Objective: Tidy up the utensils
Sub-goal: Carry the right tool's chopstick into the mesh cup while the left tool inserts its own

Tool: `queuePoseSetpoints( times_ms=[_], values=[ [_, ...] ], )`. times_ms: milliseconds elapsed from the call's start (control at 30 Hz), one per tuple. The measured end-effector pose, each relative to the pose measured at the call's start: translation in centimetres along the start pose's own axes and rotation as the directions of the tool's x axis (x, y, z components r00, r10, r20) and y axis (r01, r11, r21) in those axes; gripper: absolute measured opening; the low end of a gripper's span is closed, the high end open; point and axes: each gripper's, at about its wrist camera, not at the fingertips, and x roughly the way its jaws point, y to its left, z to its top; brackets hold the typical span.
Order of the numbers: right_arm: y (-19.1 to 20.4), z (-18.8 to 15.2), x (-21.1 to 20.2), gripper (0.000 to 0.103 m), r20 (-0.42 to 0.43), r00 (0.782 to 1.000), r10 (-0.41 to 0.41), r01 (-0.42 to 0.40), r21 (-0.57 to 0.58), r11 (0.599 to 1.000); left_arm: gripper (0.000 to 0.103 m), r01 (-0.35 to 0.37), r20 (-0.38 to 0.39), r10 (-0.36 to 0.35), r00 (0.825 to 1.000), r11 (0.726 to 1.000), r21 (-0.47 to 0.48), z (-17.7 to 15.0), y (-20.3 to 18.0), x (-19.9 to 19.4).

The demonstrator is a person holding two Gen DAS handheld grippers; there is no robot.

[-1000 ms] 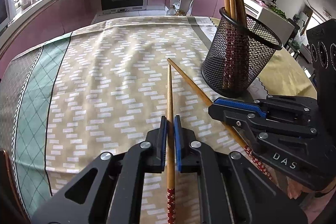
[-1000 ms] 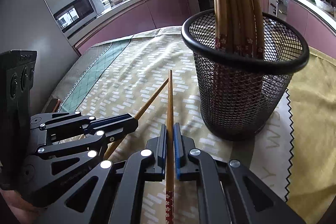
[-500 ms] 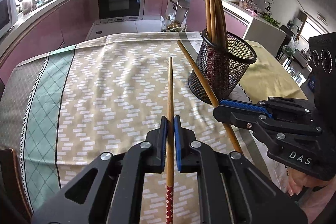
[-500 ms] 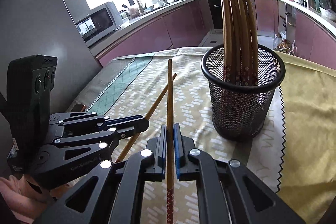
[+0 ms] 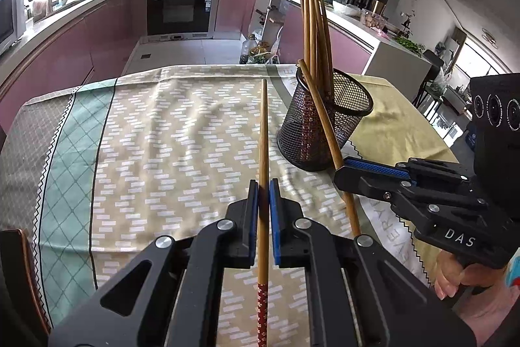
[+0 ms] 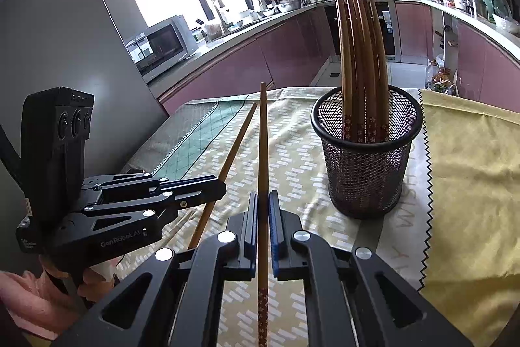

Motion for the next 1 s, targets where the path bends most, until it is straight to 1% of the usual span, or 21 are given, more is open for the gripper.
queuePoseSetpoints(
  times_ms=[367, 1000],
  values=[
    [-0.1, 0.3, -1.3, 0.006, 0.039, 0.999, 0.011, -0.01, -0.009, 1.0, 0.007, 0.025, 0.017, -0.025, 1.0, 1.0, 0.012, 0.4, -1.0, -0.9],
    [-0.2, 0.6, -2.4, 0.006, 0.085, 0.996, 0.005, -0.005, -0.004, 1.0, 0.007, 0.057, 0.06, -0.058, 0.997, 0.998, 0.02, 1.1, -1.5, -2.6]
  ],
)
